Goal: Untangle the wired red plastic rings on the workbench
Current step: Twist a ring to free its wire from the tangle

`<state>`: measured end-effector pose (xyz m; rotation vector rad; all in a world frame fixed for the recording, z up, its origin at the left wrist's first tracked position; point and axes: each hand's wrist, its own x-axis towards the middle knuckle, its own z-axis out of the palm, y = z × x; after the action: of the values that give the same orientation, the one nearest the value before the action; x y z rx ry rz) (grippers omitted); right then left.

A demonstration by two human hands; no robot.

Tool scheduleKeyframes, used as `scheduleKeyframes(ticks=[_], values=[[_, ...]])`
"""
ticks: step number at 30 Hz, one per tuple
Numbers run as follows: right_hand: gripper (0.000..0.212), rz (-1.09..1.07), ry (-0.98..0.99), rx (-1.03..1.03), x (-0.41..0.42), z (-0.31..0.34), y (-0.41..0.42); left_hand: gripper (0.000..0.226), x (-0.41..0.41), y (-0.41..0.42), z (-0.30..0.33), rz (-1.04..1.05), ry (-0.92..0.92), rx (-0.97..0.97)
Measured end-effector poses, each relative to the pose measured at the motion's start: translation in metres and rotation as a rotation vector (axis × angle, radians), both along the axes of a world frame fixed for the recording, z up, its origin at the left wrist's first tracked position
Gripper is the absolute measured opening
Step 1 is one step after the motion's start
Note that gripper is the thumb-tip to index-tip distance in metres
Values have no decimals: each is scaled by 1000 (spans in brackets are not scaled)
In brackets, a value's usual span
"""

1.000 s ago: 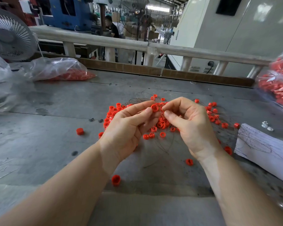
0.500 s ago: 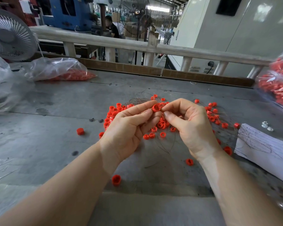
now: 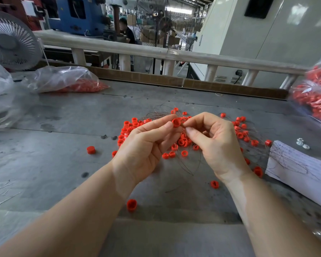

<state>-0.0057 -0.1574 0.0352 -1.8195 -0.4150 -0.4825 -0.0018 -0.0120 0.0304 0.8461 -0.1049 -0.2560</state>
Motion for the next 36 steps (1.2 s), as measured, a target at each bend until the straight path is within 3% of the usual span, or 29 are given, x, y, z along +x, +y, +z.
scheduleKeyframes(ticks=[36], values=[[13,14,-53,9,-3,2,3,24,1,2,1,-55,-9,-59]])
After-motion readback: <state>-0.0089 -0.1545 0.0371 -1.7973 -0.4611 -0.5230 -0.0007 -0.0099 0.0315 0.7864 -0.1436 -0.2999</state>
